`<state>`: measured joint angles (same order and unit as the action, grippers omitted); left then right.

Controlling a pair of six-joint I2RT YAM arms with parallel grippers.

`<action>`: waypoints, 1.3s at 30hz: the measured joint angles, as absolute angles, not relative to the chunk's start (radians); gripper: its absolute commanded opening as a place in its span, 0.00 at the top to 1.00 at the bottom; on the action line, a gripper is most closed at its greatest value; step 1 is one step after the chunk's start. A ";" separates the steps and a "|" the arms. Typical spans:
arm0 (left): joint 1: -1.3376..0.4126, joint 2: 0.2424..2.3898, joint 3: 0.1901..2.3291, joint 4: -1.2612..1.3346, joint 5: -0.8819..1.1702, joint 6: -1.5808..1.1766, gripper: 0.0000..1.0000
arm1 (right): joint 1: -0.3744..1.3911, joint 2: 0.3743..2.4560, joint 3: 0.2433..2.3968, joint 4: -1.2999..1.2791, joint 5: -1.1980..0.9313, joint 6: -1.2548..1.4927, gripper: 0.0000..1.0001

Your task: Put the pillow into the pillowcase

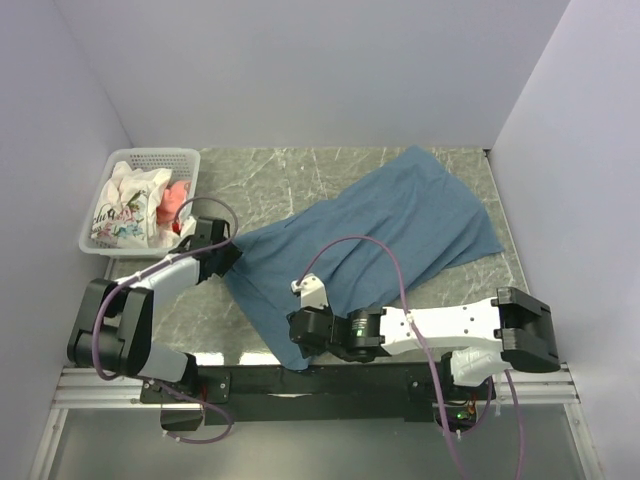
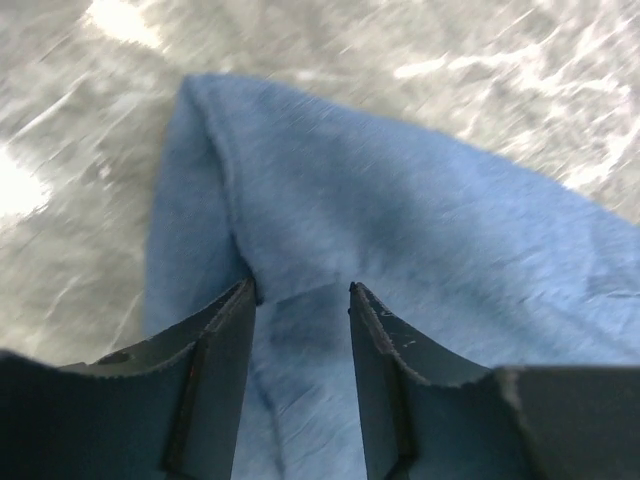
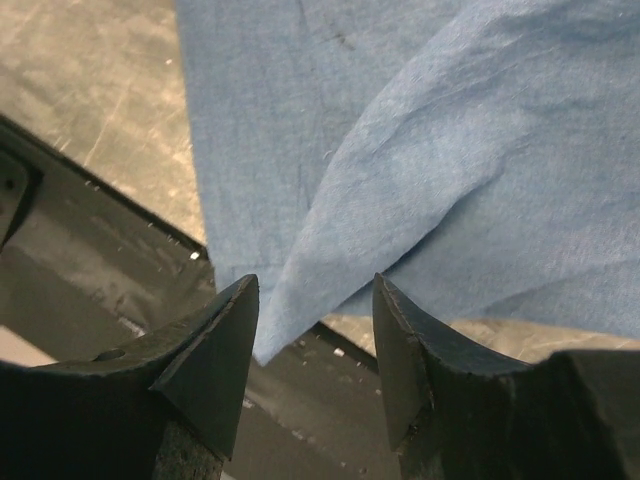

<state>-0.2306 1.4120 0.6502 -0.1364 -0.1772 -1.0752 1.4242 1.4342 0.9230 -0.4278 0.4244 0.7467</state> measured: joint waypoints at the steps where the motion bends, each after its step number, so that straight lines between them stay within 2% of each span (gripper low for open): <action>1: -0.231 1.423 0.661 -0.131 -0.178 -1.074 0.59 | 1.430 1.428 0.921 -0.429 0.425 0.751 0.43; 2: -0.231 1.435 0.671 -0.126 -0.178 -1.071 0.66 | 1.436 1.422 0.920 -0.429 0.425 0.757 0.43; 11: -0.231 1.514 0.740 -0.093 -0.180 -1.034 0.99 | 1.504 1.382 0.846 -0.420 0.431 0.859 0.41; 19: -0.204 1.460 0.756 -0.134 -0.182 -0.991 0.99 | 1.561 1.276 0.657 -0.318 0.436 1.030 0.41; 28: -0.022 1.314 0.856 -0.203 -0.147 -0.945 0.99 | 1.600 1.370 0.653 -0.201 0.445 1.121 0.39; 39: 0.038 1.353 0.949 -0.264 -0.087 -0.936 0.99 | 1.489 1.378 0.570 -0.064 0.443 1.169 0.35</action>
